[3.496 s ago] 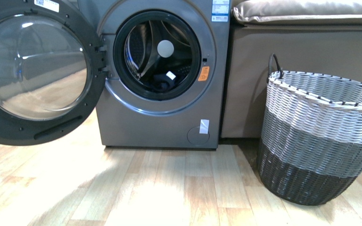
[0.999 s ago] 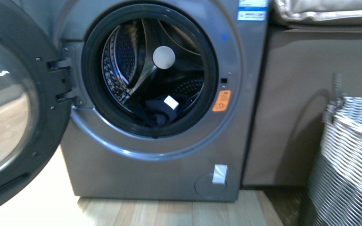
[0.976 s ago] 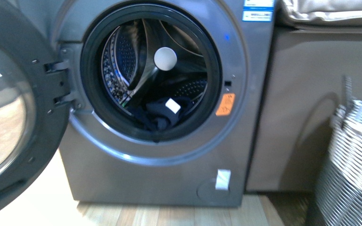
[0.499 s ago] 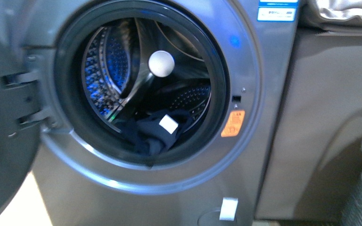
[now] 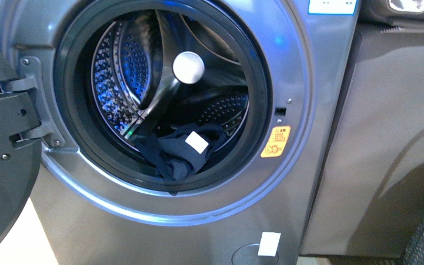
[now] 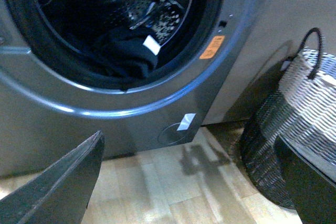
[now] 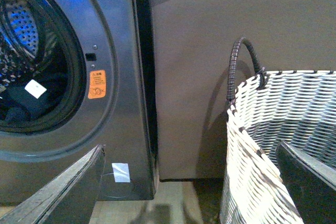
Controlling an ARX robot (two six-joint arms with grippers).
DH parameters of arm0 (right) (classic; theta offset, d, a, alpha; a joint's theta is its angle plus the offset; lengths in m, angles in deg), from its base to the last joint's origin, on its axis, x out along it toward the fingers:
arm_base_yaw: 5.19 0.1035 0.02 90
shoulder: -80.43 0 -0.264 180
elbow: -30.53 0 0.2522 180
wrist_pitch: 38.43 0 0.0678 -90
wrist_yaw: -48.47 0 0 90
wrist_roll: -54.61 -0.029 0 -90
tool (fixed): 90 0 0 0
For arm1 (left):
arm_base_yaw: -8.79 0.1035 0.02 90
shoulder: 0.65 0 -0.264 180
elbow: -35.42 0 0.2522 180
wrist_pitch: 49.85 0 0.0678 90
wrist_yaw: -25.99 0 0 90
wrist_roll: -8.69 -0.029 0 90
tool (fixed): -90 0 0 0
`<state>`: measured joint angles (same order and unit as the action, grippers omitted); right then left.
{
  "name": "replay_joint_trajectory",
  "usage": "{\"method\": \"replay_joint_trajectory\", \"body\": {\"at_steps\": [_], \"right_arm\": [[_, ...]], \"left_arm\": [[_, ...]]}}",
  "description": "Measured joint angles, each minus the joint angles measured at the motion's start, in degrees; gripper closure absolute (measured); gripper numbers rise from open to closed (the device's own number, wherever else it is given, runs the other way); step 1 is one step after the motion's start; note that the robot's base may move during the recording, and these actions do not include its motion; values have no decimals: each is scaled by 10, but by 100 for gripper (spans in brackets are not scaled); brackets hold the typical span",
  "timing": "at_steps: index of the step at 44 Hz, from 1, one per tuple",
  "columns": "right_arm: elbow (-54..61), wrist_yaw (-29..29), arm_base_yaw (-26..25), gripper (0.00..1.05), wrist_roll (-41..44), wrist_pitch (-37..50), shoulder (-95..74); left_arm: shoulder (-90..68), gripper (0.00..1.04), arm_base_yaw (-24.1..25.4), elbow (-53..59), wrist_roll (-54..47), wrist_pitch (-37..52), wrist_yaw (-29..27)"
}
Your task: Collect clothes from washing machine
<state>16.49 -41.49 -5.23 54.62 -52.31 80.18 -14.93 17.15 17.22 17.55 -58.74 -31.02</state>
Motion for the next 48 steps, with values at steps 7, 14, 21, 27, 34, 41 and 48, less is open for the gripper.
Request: {"method": "replay_joint_trajectory", "body": {"at_steps": [7, 14, 21, 27, 34, 41, 48], "right_arm": [[0, 0, 0, 8, 0, 0, 0], [0, 0, 0, 8, 0, 0, 0], [0, 0, 0, 8, 0, 0, 0], [0, 0, 0, 8, 0, 0, 0], [0, 0, 0, 8, 0, 0, 0], [0, 0, 0, 8, 0, 0, 0], [0, 0, 0, 8, 0, 0, 0]], "left_arm": [[-182, 7, -37, -34, 1, 168, -36], [-363, 7, -83, -85, 0, 307, -74], [-514, 7, -127, -147, -11, 386, -110], [-600, 7, -155, -198, -21, 412, -125], [-730, 7, -193, -282, -42, 425, -156], [-827, 7, -223, -369, -48, 411, -182], [-871, 7, -240, -419, -54, 395, -202]]}}
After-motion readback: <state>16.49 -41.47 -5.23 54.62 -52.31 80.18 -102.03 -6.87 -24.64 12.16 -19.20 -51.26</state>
